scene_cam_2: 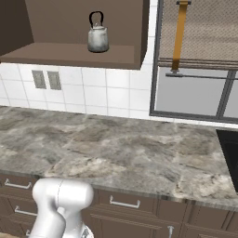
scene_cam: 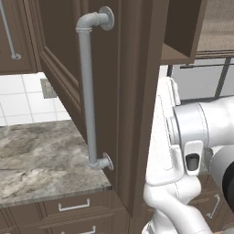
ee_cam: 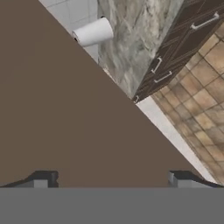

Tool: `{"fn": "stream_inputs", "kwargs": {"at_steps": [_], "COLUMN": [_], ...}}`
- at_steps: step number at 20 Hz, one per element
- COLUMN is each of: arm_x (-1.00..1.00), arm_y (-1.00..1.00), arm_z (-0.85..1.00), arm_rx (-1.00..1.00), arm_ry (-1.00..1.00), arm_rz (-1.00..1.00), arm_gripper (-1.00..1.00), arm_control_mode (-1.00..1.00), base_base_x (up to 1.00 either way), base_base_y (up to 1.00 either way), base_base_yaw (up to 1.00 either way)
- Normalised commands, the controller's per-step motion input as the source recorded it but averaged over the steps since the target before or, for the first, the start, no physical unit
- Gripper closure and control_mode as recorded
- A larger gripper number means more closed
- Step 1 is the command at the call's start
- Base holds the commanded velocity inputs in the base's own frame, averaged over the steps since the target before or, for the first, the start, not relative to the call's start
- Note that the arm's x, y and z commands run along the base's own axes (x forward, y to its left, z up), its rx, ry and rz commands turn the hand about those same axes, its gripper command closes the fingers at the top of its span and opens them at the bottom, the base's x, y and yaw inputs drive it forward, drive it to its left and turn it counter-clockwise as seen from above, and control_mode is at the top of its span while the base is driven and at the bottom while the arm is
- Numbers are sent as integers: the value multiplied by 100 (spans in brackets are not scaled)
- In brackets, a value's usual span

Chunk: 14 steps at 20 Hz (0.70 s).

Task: Open the cabinet, pick the kettle from the cabinet, and place it in the sink.

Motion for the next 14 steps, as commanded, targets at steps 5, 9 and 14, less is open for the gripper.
{"fn": "stream_inputs", "kwargs": {"at_steps": [5,9,14], "arm_x": [8,3,1], "arm_y": [-40,-42,-43], "arm_z": [6,12,11], "arm_rx": [-3,-7,-11], "arm_ry": [2,-14,-32], "arm_rz": [0,3,10], "arm_gripper": [-100,-100,-100], "arm_control_mode": [-100,-100,-100], "base_base_x": [0,0,0], "base_base_y": [0,0,0], "base_base_yaw": [0,0,0]}}
